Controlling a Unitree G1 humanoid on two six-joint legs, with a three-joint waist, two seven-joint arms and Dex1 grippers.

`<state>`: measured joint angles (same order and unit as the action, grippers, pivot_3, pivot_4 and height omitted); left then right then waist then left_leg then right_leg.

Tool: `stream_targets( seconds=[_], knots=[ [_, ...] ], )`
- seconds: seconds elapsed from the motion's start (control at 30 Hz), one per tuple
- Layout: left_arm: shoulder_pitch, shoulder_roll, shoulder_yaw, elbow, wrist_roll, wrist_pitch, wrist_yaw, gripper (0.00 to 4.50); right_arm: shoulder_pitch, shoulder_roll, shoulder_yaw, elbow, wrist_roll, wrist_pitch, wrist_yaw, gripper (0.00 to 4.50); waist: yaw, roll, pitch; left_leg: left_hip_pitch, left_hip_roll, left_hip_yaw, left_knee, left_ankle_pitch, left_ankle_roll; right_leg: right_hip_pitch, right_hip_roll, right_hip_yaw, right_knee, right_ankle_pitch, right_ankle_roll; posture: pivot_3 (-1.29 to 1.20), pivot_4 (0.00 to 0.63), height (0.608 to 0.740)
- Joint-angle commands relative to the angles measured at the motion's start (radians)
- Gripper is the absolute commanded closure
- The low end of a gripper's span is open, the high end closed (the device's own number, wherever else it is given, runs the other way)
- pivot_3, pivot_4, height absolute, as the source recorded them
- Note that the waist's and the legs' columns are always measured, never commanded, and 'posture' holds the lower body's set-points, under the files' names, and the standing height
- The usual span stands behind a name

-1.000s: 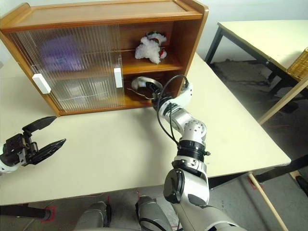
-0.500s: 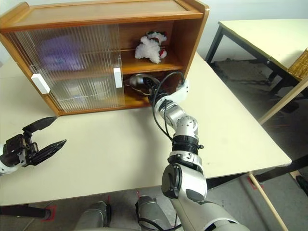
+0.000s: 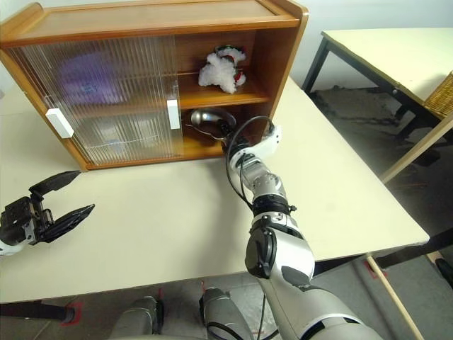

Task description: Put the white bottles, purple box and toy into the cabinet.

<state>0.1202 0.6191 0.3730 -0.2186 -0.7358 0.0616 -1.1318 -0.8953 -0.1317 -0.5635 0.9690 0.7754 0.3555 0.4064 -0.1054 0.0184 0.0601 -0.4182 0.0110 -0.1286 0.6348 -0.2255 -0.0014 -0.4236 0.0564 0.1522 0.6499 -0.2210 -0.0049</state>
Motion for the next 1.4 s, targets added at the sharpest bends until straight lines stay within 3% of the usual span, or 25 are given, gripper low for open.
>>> stream_targets(
  seconds=[0.03, 0.2, 0.43, 0.63, 0.83, 0.93, 1.03, 1.4],
  knots=[
    [0.017, 0.008, 0.013, -0.017, -0.002, 0.009, 0.0, 0.0, 0.027, -0.031, 0.02, -0.019, -0.027, 0.031, 0.042, 0.03, 0.0, 0.0, 0.0, 0.0, 0.0, 0.0, 0.0, 0.0, 0.0, 0.0, 0.0, 0.0, 0.0, 0.0, 0.0, -0.11, 0.096, 0.74],
    [0.026, 0.007, 0.017, -0.021, -0.004, 0.009, 0.003, 0.0, 0.116, -0.095, 0.086, -0.157, -0.064, 0.134, 0.094, 0.03, 0.001, 0.0, 0.0, 0.001, 0.0, 0.0, 0.001, 0.001, 0.001, 0.002, 0.0, 0.0, 0.0, 0.0, 0.0, -0.12, 0.098, 0.74],
    [0.019, 0.007, 0.016, -0.009, -0.002, 0.011, -0.004, 0.0, 0.409, -0.33, 0.367, -0.58, -0.14, 0.284, 0.478, 0.03, 0.001, -0.001, 0.0, 0.001, 0.0, 0.001, 0.005, 0.001, 0.001, 0.005, 0.0, -0.001, -0.001, 0.0, 0.001, -0.14, 0.102, 0.74],
    [-0.005, 0.01, 0.01, 0.009, 0.001, 0.016, -0.014, 0.0, 0.428, -0.313, 0.417, -0.805, -0.089, 0.285, 0.57, 2.19, -0.035, -0.002, 0.001, 0.003, -0.001, 0.001, 0.007, 0.002, 0.003, 0.007, 0.001, 0.0, -0.001, -0.003, 0.012, -0.15, 0.1, 0.74],
    [-0.006, 0.011, 0.017, 0.011, 0.003, 0.014, -0.014, 0.0, 0.373, -0.191, 0.486, -0.966, -0.05, 0.361, 0.484, 4.46, -0.037, -0.002, 0.001, 0.007, -0.001, -0.001, 0.006, 0.003, 0.002, 0.01, 0.002, 0.0, -0.001, -0.003, 0.012, -0.13, 0.096, 0.74],
    [0.003, 0.008, 0.021, 0.005, 0.003, 0.012, -0.01, 0.0, 0.335, -0.113, 0.517, -0.961, -0.098, 0.321, 0.39, 4.46, -0.036, -0.002, 0.001, 0.006, -0.002, -0.002, 0.006, 0.003, 0.001, 0.01, 0.001, 0.0, -0.001, -0.004, 0.011, -0.13, 0.095, 0.74],
    [0.001, 0.001, 0.018, -0.001, 0.007, 0.008, 0.0, 0.0, 0.296, -0.015, 0.533, -0.932, -0.142, 0.256, 0.304, 4.46, -0.033, -0.002, 0.001, 0.003, -0.002, -0.002, 0.006, 0.003, 0.0, 0.006, 0.001, -0.001, -0.001, 0.001, 0.0, -0.12, 0.095, 0.74],
    [-0.008, -0.005, 0.01, -0.005, 0.011, 0.004, 0.016, 0.0, 0.223, 0.122, 0.623, -0.845, -0.256, 0.147, 0.246, 4.46, -0.012, -0.002, 0.0, 0.0, -0.001, -0.002, -0.003, 0.003, 0.001, -0.001, 0.0, -0.002, -0.001, 0.0, -0.003, -0.09, 0.088, 0.74]
  ],
)
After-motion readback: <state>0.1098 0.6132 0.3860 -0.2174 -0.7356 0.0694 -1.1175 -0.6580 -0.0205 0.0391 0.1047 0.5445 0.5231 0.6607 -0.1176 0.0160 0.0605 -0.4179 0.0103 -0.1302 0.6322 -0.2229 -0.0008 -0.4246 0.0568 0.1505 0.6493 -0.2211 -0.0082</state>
